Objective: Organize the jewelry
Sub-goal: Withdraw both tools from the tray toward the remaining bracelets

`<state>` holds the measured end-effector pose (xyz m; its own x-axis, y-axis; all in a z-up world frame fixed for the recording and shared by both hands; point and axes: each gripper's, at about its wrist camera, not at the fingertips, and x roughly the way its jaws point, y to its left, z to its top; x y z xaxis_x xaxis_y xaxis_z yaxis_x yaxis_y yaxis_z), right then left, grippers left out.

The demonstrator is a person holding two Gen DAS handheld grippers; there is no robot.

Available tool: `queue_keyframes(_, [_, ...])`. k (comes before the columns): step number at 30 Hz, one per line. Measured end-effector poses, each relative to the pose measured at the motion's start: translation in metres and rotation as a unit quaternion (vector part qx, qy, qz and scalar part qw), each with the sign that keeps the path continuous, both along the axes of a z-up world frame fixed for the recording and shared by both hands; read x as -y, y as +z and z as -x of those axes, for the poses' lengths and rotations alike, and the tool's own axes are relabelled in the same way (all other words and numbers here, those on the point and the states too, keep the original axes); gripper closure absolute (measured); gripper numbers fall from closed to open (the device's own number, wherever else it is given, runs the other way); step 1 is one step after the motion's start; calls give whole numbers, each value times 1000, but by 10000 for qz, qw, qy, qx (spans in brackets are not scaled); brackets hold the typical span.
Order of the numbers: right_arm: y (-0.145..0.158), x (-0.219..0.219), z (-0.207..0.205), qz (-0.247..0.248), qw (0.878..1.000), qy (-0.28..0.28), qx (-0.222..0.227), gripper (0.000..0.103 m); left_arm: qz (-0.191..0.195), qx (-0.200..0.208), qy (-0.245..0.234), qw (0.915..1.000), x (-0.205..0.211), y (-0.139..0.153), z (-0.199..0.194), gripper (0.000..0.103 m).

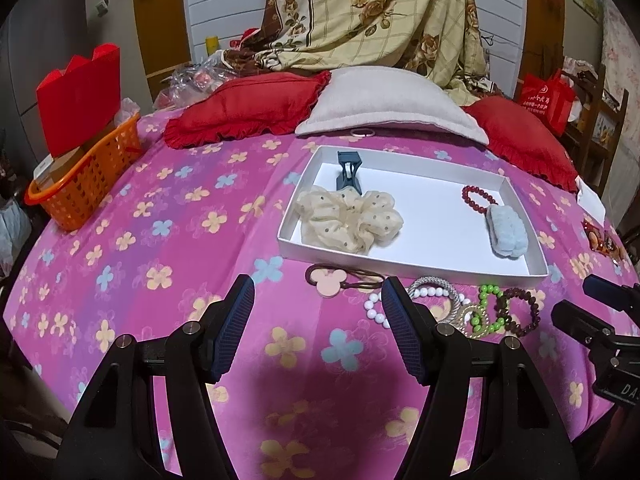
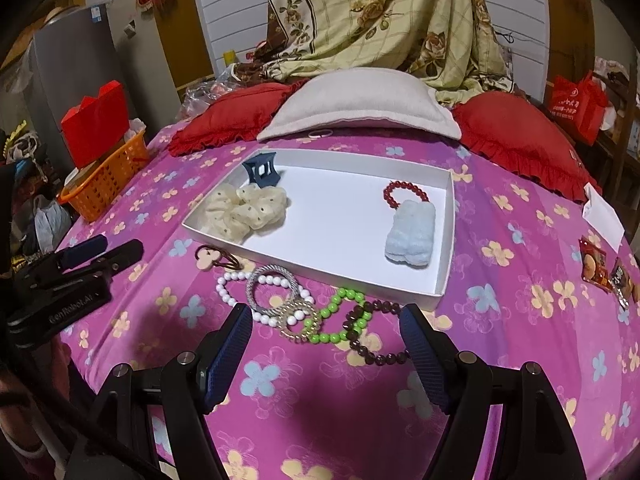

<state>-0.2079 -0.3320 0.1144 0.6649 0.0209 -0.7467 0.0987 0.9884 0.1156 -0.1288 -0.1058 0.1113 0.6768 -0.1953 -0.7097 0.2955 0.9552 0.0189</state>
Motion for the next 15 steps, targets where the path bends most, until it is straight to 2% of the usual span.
queue_keyframes(12, [-36,44,8,-192,9985,-326,-385,29,307,-850,-87,9959,-25,-34,-21,37])
queue_keyframes(15, [-38,44,8,-433,9984,-105,-340,29,403,-1117,-168,9928,-22,-48,-26,37])
